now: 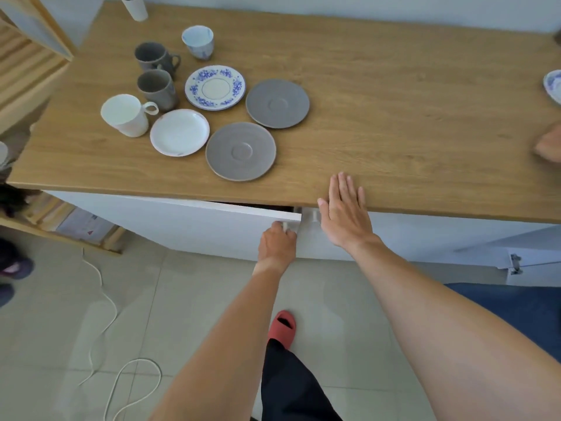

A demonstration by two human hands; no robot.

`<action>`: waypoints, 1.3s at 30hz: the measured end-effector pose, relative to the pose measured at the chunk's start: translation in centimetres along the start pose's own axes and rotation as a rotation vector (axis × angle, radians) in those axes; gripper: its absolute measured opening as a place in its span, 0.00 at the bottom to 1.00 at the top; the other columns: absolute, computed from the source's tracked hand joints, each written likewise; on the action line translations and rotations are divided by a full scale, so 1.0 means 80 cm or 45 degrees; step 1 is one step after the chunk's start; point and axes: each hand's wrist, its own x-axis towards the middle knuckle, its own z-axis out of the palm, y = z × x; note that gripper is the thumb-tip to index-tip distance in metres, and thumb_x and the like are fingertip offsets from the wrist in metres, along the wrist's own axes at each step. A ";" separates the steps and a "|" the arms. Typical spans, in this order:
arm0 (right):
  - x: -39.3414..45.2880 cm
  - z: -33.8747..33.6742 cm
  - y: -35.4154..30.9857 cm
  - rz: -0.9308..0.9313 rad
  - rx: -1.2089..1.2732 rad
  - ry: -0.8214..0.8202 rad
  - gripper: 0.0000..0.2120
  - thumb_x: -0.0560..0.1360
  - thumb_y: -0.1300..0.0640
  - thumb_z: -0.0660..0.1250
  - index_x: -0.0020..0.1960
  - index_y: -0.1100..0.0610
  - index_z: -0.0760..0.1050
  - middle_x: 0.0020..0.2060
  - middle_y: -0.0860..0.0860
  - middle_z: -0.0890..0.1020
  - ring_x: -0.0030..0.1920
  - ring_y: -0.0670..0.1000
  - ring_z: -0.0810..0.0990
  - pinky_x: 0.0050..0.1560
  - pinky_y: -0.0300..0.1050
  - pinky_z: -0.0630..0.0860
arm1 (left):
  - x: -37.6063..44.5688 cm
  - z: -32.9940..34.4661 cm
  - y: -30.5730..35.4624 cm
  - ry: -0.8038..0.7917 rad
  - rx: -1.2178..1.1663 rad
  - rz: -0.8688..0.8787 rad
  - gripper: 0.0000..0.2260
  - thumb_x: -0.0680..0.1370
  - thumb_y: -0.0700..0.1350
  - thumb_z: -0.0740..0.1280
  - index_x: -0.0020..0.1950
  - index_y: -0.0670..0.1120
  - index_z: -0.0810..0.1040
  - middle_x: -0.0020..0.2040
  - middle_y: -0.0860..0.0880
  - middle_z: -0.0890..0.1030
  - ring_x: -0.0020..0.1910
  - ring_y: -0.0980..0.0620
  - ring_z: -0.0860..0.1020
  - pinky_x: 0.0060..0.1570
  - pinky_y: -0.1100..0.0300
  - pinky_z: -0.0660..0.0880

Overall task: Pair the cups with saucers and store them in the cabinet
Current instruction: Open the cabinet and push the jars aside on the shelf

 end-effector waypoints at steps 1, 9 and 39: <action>-0.013 0.004 -0.001 -0.017 0.011 0.039 0.29 0.85 0.49 0.45 0.81 0.62 0.43 0.81 0.57 0.44 0.80 0.54 0.41 0.79 0.54 0.38 | -0.011 0.000 -0.014 -0.019 0.013 0.017 0.13 0.82 0.46 0.56 0.60 0.40 0.72 0.52 0.40 0.78 0.52 0.40 0.77 0.51 0.48 0.76; -0.149 0.066 -0.035 -0.048 0.024 -0.002 0.29 0.84 0.51 0.50 0.80 0.63 0.48 0.80 0.59 0.48 0.81 0.56 0.46 0.79 0.56 0.45 | -0.130 -0.021 -0.130 -0.150 -0.020 0.083 0.09 0.80 0.47 0.57 0.40 0.49 0.68 0.40 0.49 0.74 0.37 0.49 0.71 0.39 0.54 0.71; -0.455 0.247 -0.440 -0.738 -0.023 -0.398 0.31 0.84 0.48 0.51 0.81 0.59 0.45 0.81 0.56 0.48 0.81 0.53 0.46 0.79 0.52 0.45 | -0.425 -0.243 -0.598 0.856 -0.203 -0.608 0.10 0.81 0.43 0.51 0.61 0.48 0.65 0.48 0.42 0.74 0.48 0.37 0.73 0.48 0.47 0.74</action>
